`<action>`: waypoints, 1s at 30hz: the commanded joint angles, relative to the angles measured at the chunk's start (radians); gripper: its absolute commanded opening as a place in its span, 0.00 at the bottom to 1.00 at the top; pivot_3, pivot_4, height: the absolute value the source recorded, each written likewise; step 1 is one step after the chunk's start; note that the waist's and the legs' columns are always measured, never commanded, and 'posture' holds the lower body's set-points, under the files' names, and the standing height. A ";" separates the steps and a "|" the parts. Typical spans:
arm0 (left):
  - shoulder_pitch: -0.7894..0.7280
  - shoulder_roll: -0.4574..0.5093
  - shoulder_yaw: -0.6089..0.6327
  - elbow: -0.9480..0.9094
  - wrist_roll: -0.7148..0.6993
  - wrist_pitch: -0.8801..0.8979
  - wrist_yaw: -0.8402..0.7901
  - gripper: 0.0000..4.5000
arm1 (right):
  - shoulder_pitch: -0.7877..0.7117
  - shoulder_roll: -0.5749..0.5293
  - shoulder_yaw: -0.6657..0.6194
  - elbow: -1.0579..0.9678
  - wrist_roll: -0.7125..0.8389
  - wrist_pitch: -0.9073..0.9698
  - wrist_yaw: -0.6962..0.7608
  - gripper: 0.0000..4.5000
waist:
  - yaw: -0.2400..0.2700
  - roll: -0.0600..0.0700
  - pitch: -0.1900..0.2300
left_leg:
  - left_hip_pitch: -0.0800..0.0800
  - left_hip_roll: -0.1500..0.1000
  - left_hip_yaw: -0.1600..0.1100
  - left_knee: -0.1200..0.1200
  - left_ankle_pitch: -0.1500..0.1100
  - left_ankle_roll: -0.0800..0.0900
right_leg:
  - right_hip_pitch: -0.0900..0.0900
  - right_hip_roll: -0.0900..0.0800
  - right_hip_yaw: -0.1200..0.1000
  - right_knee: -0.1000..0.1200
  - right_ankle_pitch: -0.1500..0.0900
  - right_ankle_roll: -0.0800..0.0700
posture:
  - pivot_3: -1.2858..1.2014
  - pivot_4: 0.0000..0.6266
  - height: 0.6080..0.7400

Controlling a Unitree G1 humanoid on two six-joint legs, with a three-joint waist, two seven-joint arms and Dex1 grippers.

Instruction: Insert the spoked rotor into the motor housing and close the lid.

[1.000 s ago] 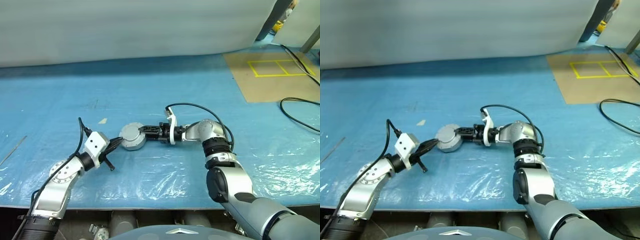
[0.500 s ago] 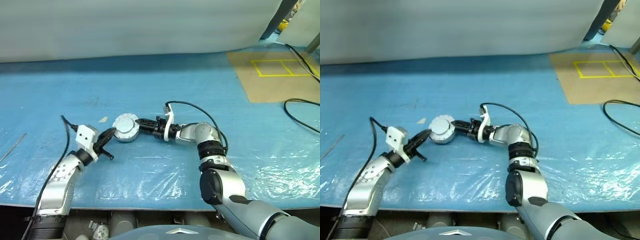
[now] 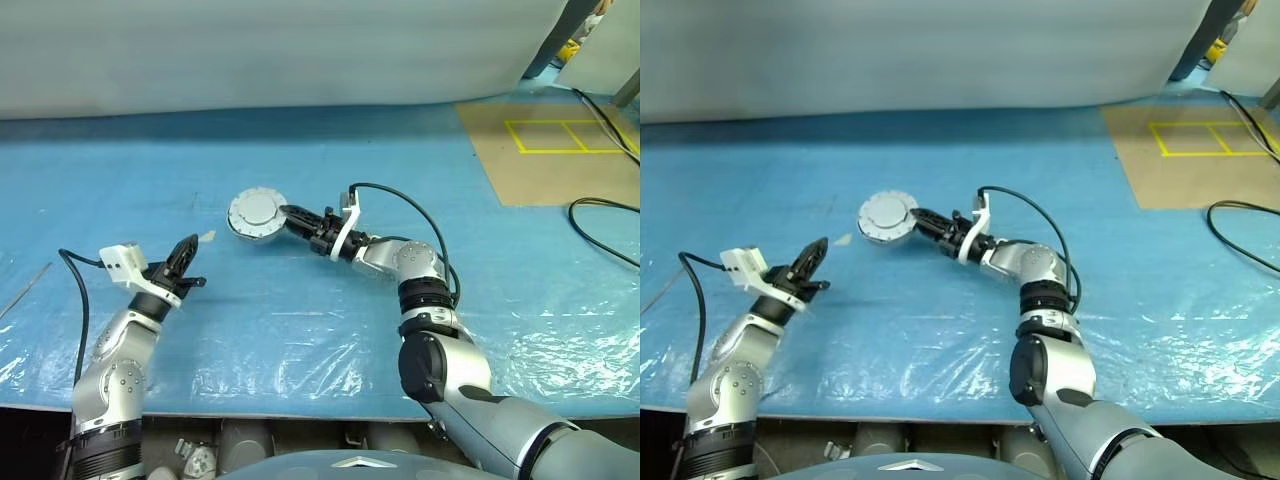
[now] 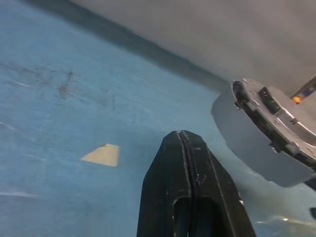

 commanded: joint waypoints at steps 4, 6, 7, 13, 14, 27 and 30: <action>-0.050 -0.059 0.008 -0.093 -0.179 0.086 0.049 0.41 | -0.068 0.051 0.008 -0.015 0.076 -0.043 0.028 0.27 | 0.002 -0.002 0.001 | 0.000 0.000 0.000 0.001 0.000 0.000 | 0.000 0.000 0.000 0.001 0.000 0.000 | 0.52 0.24 1.00; -0.068 -0.087 0.019 -0.099 -0.235 0.096 0.078 0.55 | -0.076 0.049 0.015 -0.006 0.073 -0.056 0.036 0.27 | 0.002 -0.002 0.001 | 0.000 0.000 0.000 0.001 0.000 0.000 | 0.000 0.000 0.000 0.001 0.000 0.000 | 0.52 0.24 1.00; -0.073 -0.096 0.021 -0.103 -0.256 0.102 0.088 0.61 | -0.078 0.048 0.018 -0.002 0.072 -0.060 0.039 0.27 | 0.002 -0.003 0.002 | -0.001 0.000 0.000 0.002 0.000 0.000 | 0.000 0.000 0.000 0.001 0.000 0.000 | 0.52 0.24 1.00; -0.092 -0.114 0.027 -0.093 -0.359 0.160 0.183 0.99 | -0.089 0.046 0.038 0.009 0.076 -0.062 0.069 0.27 | 0.002 -0.003 0.002 | -0.002 0.000 -0.001 0.002 0.000 0.000 | 0.000 0.000 0.000 0.001 0.000 0.000 | 0.52 0.24 1.00; -0.093 -0.108 0.022 -0.088 -0.364 0.171 0.185 0.99 | -0.091 0.046 0.042 0.011 0.077 -0.062 0.075 0.27 | 0.002 -0.003 0.002 | -0.001 0.000 -0.001 0.003 0.000 0.000 | 0.000 0.000 0.000 0.001 0.000 0.000 | 0.52 0.24 1.00; -0.189 -0.138 0.009 -0.037 -0.470 0.227 0.220 0.99 | -0.083 0.040 0.146 -0.001 0.067 -0.023 0.148 0.27 | 0.006 -0.004 0.002 | -0.004 0.000 -0.003 0.009 0.000 0.000 | 0.000 0.000 -0.001 0.002 0.001 0.002 | 0.52 0.24 1.00; -0.208 -0.134 0.006 -0.006 -0.470 0.240 0.228 0.99 | -0.080 0.040 0.163 0.003 0.062 -0.040 0.149 0.27 | 0.006 -0.004 0.002 | -0.005 0.000 -0.004 0.010 0.000 0.000 | 0.000 0.000 -0.001 0.003 0.001 0.002 | 0.52 0.24 1.00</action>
